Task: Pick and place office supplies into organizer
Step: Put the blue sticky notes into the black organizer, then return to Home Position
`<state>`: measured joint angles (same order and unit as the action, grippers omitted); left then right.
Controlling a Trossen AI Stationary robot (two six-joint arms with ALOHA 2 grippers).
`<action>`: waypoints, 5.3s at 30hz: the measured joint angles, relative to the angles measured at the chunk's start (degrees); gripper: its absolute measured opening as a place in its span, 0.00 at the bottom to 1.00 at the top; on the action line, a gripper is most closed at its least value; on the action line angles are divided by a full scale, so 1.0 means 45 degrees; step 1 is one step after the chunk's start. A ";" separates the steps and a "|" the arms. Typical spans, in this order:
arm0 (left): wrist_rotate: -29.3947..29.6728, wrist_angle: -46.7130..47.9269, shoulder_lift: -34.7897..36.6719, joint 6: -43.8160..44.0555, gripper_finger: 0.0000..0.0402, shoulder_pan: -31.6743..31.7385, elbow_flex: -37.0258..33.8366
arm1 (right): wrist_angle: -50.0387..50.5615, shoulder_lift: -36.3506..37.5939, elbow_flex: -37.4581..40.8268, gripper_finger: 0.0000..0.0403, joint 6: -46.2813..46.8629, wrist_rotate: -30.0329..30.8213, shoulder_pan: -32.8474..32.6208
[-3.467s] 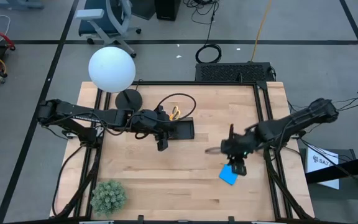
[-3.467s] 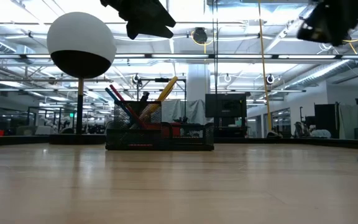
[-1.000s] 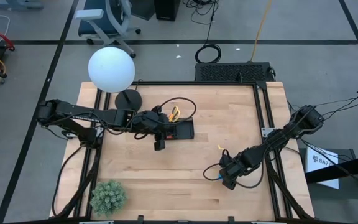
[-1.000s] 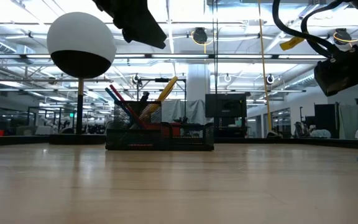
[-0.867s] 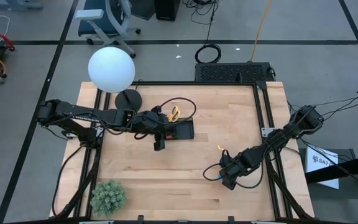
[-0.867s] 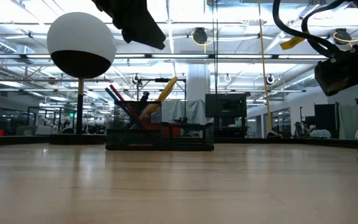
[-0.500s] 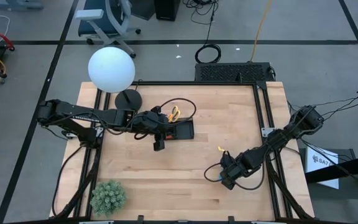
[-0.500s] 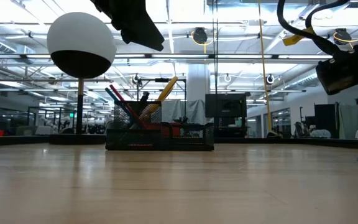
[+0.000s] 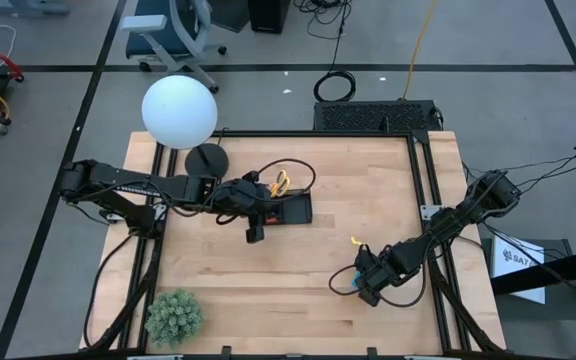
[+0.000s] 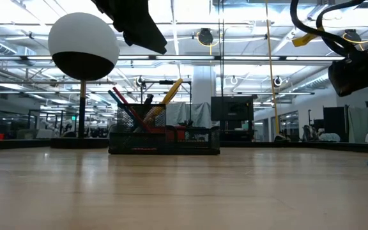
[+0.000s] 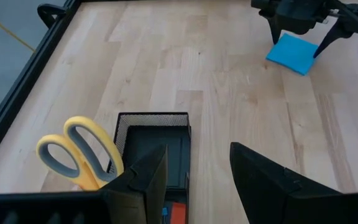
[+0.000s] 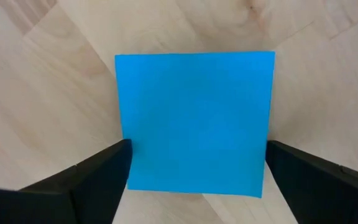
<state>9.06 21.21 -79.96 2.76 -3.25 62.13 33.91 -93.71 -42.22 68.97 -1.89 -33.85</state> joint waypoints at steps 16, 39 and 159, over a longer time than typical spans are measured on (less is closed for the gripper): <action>0.0000 0.0019 0.0002 0.0010 0.42 0.0000 0.0000 | -0.0061 -0.0007 0.0053 0.45 0.0550 0.0087 -0.0077; 0.0010 -0.0017 0.0000 0.0068 0.42 0.0301 0.0000 | -0.2039 0.1945 0.0204 0.05 -0.0950 -0.0010 0.0449; 0.0714 -0.1039 0.2968 0.0053 0.42 0.1229 0.0000 | -1.3362 -0.0261 0.0136 0.63 -0.0171 -0.4310 1.0704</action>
<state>12.27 16.53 -66.61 3.01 2.28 62.13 -26.22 -94.89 -41.60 68.20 -21.29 14.32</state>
